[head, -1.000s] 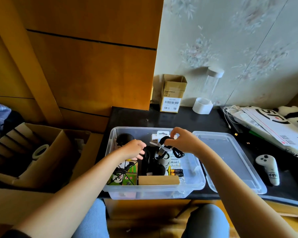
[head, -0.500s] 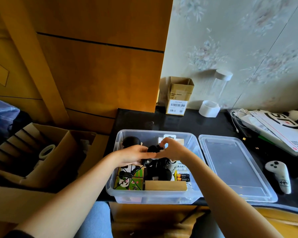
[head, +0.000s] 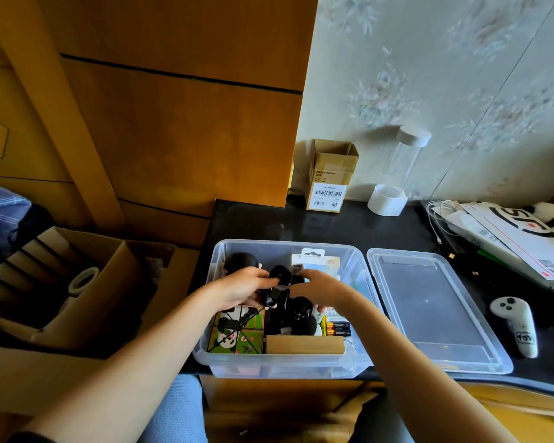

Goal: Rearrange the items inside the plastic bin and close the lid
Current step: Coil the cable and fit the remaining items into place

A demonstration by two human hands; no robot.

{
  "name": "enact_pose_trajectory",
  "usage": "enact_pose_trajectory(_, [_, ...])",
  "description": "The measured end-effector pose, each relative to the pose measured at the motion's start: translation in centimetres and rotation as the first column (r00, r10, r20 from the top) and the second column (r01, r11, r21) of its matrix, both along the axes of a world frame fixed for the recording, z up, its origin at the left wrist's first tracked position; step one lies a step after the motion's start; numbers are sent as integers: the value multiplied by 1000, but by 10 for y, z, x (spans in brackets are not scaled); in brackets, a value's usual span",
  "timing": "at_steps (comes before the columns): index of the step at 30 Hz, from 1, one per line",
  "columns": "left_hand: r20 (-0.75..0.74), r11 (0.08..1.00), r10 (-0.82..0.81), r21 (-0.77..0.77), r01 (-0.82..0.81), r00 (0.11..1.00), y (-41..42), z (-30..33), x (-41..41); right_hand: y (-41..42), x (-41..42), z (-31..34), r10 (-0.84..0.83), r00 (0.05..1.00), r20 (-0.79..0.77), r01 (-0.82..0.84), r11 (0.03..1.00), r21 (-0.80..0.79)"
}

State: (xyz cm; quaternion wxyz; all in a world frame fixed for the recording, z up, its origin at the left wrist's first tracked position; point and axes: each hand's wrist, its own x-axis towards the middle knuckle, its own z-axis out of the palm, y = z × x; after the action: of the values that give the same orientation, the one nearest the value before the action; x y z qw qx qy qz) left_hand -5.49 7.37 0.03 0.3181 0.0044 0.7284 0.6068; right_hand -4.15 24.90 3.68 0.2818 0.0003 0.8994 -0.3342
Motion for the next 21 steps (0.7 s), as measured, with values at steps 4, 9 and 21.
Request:
enact_pose_trajectory(4, [35,995,48,90,-51,998,0,0,1,-4,4,-12,34,999,-34,-33,999,3])
enact_pose_trajectory(9, [-39,997,80,8,-80,996,-2,4,3,-4,0,-15,-6,993,119,9,999,-32])
enact_pose_trajectory(21, [-200,982,187,76,-175,962,-18,12,11,-21,-12,-11,106,992,65,-112,987,114])
